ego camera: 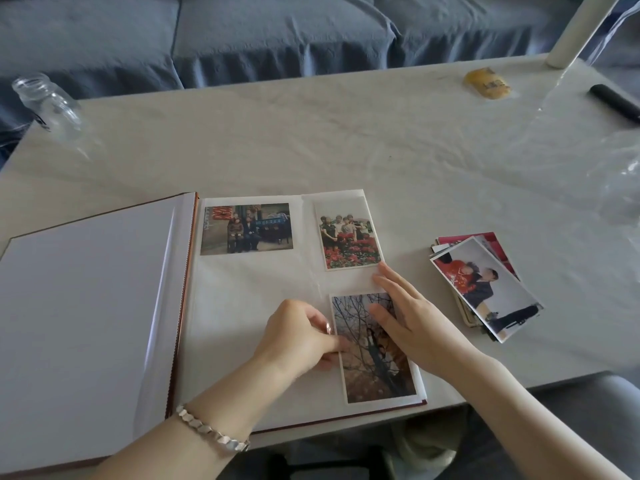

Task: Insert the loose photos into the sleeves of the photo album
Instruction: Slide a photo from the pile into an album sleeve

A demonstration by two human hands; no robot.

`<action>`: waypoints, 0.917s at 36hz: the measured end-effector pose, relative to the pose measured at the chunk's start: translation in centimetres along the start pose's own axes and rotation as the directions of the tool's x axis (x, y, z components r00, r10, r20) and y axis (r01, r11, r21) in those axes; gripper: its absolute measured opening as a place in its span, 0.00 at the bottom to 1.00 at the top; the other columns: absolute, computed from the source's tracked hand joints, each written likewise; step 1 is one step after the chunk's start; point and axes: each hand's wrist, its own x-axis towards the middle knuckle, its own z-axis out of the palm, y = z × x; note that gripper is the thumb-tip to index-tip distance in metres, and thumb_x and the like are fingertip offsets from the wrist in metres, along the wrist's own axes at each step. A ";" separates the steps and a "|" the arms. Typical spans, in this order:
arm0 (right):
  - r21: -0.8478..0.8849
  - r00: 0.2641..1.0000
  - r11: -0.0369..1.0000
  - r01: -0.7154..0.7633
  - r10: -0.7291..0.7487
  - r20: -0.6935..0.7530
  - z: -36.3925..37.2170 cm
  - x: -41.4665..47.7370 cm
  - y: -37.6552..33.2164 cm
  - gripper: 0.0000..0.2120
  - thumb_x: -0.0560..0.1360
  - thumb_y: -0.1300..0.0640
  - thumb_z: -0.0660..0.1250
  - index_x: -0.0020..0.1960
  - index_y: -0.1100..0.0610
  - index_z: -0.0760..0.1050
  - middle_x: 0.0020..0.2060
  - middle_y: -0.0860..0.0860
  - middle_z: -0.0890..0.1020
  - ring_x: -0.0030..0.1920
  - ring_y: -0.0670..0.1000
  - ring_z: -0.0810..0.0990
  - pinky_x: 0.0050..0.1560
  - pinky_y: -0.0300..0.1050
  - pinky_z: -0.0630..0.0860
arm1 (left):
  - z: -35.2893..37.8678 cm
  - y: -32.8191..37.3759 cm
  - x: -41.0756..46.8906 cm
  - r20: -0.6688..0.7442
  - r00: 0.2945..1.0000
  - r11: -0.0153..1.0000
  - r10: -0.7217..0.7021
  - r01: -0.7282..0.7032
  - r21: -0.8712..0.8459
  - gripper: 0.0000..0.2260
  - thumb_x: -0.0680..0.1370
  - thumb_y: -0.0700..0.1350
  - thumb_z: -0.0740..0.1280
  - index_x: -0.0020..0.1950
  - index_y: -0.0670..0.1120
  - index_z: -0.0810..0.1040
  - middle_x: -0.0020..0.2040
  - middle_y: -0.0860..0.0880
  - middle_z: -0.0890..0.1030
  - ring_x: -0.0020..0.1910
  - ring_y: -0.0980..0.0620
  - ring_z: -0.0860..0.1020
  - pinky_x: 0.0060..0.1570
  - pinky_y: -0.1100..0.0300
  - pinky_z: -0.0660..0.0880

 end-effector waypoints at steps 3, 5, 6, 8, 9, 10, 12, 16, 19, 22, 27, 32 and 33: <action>0.014 1.000 1.000 0.001 -0.001 0.005 0.0 0.0 0.0 0.27 0.77 0.42 0.52 0.75 0.48 0.56 0.74 0.36 0.49 0.73 0.46 0.58 0.70 0.45 0.64 | -0.1 0.3 -0.1 0.054 0.993 0.978 -0.109 0.117 -0.175 0.07 0.67 0.34 0.76 0.40 0.37 0.79 0.32 0.43 0.82 0.29 0.49 0.81 0.30 0.59 0.79; 0.021 1.000 1.000 0.007 -0.007 0.000 0.0 0.0 0.0 0.29 0.76 0.40 0.51 0.75 0.48 0.56 0.72 0.35 0.49 0.73 0.46 0.59 0.70 0.45 0.64 | -0.2 0.5 -0.2 0.072 0.987 0.960 -0.143 0.156 -0.232 0.08 0.68 0.31 0.74 0.45 0.34 0.78 0.32 0.43 0.82 0.27 0.50 0.80 0.27 0.61 0.78; 0.020 1.000 1.000 0.008 -0.008 -0.005 0.0 0.0 0.0 0.29 0.75 0.40 0.51 0.75 0.48 0.56 0.72 0.35 0.49 0.73 0.46 0.59 0.70 0.44 0.64 | -0.2 0.4 -0.1 0.063 0.989 0.965 -0.135 0.146 -0.217 0.09 0.68 0.31 0.74 0.46 0.33 0.78 0.33 0.42 0.81 0.26 0.51 0.80 0.27 0.61 0.78; 0.012 1.000 1.000 0.009 -0.009 -0.008 0.0 -0.1 0.0 0.27 0.77 0.42 0.53 0.75 0.48 0.56 0.74 0.37 0.49 0.73 0.46 0.59 0.69 0.44 0.63 | -0.1 0.1 0.0 0.031 0.996 0.990 -0.084 0.087 -0.110 0.07 0.69 0.34 0.74 0.43 0.35 0.79 0.32 0.43 0.82 0.27 0.51 0.81 0.29 0.60 0.79; 0.009 1.000 1.000 0.010 -0.010 -0.007 0.0 -0.1 0.0 0.26 0.78 0.43 0.53 0.75 0.48 0.57 0.74 0.37 0.49 0.73 0.46 0.59 0.70 0.44 0.64 | -0.1 -0.1 0.0 0.017 0.999 0.998 -0.050 0.051 -0.045 0.06 0.69 0.35 0.75 0.41 0.36 0.79 0.32 0.43 0.82 0.28 0.51 0.81 0.30 0.60 0.79; 0.008 1.000 1.000 0.011 -0.011 -0.005 0.0 -0.1 0.0 0.26 0.78 0.44 0.53 0.75 0.48 0.57 0.74 0.37 0.49 0.73 0.46 0.59 0.70 0.45 0.64 | 0.0 -0.2 0.0 0.005 1.000 1.000 -0.017 0.017 0.011 0.06 0.69 0.37 0.75 0.40 0.37 0.79 0.32 0.44 0.82 0.29 0.50 0.82 0.30 0.60 0.79; 0.009 1.000 1.000 0.014 -0.014 -0.004 -0.1 -0.1 0.0 0.26 0.78 0.44 0.54 0.74 0.48 0.57 0.74 0.37 0.50 0.73 0.46 0.59 0.69 0.45 0.65 | 0.0 -0.4 0.1 -0.017 0.999 0.996 0.039 -0.038 0.084 0.07 0.70 0.39 0.75 0.37 0.39 0.79 0.31 0.45 0.82 0.29 0.51 0.82 0.31 0.60 0.79; 0.003 1.000 1.000 0.022 -0.022 -0.002 -0.2 -0.1 0.0 0.26 0.79 0.45 0.54 0.75 0.48 0.57 0.75 0.38 0.50 0.73 0.47 0.60 0.68 0.46 0.67 | 0.1 -0.5 0.0 -0.031 0.997 0.990 0.077 -0.073 0.117 0.08 0.69 0.39 0.76 0.36 0.39 0.78 0.30 0.46 0.82 0.29 0.50 0.82 0.31 0.60 0.80; 0.005 1.000 1.000 0.029 -0.029 0.010 -0.3 -0.1 -0.2 0.26 0.79 0.45 0.55 0.75 0.49 0.56 0.75 0.39 0.50 0.72 0.48 0.60 0.67 0.48 0.69 | 0.3 -0.4 0.0 -0.032 0.999 0.998 0.044 -0.042 0.054 0.07 0.69 0.37 0.75 0.38 0.37 0.78 0.30 0.45 0.82 0.29 0.50 0.82 0.31 0.58 0.80; -0.016 0.997 0.999 0.043 -0.044 -0.069 -0.8 -0.3 -0.4 0.25 0.78 0.47 0.58 0.74 0.50 0.60 0.75 0.41 0.53 0.72 0.46 0.61 0.68 0.41 0.62 | 0.2 -0.2 0.2 -0.004 1.000 1.000 -0.004 0.003 -0.030 0.07 0.69 0.33 0.74 0.39 0.35 0.77 0.29 0.43 0.82 0.29 0.47 0.82 0.31 0.56 0.80; -0.179 0.916 0.974 -0.137 0.056 -0.398 -3.2 -0.8 0.8 0.24 0.77 0.53 0.63 0.71 0.54 0.65 0.75 0.52 0.56 0.74 0.55 0.55 0.71 0.50 0.54 | -0.3 -0.1 0.2 0.103 0.994 0.981 -0.044 0.063 -0.183 0.08 0.70 0.29 0.72 0.42 0.36 0.73 0.27 0.44 0.81 0.25 0.49 0.80 0.26 0.58 0.78; -0.343 0.888 0.828 -0.444 0.356 -0.291 -4.7 -1.1 3.4 0.30 0.77 0.46 0.60 0.73 0.58 0.55 0.73 0.60 0.58 0.75 0.58 0.51 0.72 0.52 0.52 | -0.7 0.3 -0.1 0.068 0.998 0.997 0.015 -0.020 0.075 0.14 0.73 0.41 0.73 0.51 0.43 0.70 0.34 0.44 0.83 0.30 0.49 0.82 0.32 0.57 0.80; -0.376 0.896 0.822 -0.429 0.333 -0.294 -4.7 -1.3 3.7 0.28 0.78 0.48 0.60 0.72 0.59 0.58 0.70 0.58 0.63 0.73 0.57 0.57 0.70 0.51 0.57 | -0.9 0.4 -0.1 0.022 0.998 0.980 0.058 -0.061 0.190 0.15 0.74 0.46 0.71 0.53 0.45 0.68 0.36 0.46 0.83 0.31 0.50 0.82 0.34 0.58 0.80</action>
